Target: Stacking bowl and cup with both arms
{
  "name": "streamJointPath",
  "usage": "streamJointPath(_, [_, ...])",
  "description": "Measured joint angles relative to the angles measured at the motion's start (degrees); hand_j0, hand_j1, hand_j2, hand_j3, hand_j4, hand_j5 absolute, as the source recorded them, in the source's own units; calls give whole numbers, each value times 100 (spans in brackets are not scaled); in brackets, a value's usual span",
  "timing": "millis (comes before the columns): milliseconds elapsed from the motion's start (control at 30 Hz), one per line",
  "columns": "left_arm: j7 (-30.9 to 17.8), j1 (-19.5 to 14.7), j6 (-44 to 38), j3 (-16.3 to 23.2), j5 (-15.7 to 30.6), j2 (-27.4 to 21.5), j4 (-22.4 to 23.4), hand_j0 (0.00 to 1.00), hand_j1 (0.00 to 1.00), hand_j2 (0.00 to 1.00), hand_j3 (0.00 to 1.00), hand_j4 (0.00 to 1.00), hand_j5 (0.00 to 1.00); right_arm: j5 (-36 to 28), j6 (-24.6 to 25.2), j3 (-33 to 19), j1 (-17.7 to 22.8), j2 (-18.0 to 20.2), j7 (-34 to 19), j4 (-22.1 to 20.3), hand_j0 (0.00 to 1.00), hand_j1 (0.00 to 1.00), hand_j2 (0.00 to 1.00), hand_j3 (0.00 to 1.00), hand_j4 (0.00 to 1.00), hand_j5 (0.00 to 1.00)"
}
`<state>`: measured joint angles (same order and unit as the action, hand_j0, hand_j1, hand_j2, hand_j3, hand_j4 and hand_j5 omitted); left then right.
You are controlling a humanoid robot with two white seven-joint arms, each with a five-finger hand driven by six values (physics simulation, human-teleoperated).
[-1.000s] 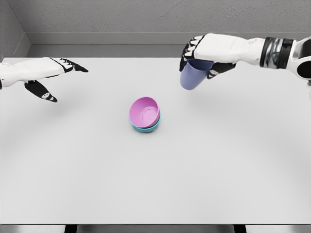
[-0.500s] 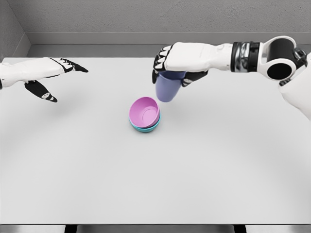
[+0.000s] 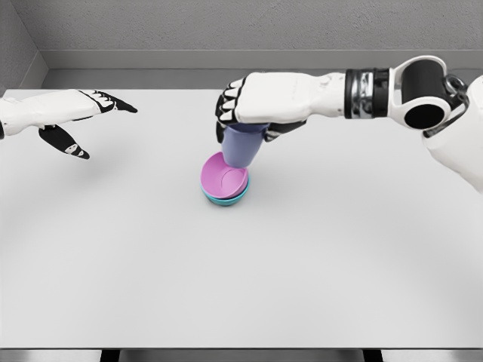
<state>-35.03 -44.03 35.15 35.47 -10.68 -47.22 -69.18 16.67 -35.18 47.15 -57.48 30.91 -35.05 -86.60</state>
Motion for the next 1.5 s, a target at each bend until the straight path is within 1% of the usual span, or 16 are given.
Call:
streamJointPath(300, [0, 0, 0, 0, -5, -1, 1, 100, 100, 100, 100, 100, 100, -3, 1, 24, -35, 4, 1, -257, 60, 60, 60, 60, 60, 60])
streamJointPath(533, [0, 0, 0, 0, -5, -1, 1, 100, 100, 100, 100, 100, 100, -4, 3, 66, -114, 0, 0, -330, 61, 61, 61, 61, 61, 61])
streamJointPath(733, [0, 0, 0, 0, -5, 2, 0, 100, 100, 100, 100, 100, 100, -4, 37, 165, -106, -32, 1, -426, 61, 61, 61, 61, 61, 61])
streamJointPath(933, [0, 0, 0, 0, -5, 6, 1, 100, 100, 100, 100, 100, 100, -4, 137, 345, -88, -124, 1, -413, 61, 61, 61, 61, 61, 61])
streamJointPath(1500, [0, 0, 0, 0, -12, 16, -7, 100, 100, 100, 100, 100, 100, -4, 161, 390, -53, -140, 1, -337, 61, 61, 61, 61, 61, 61])
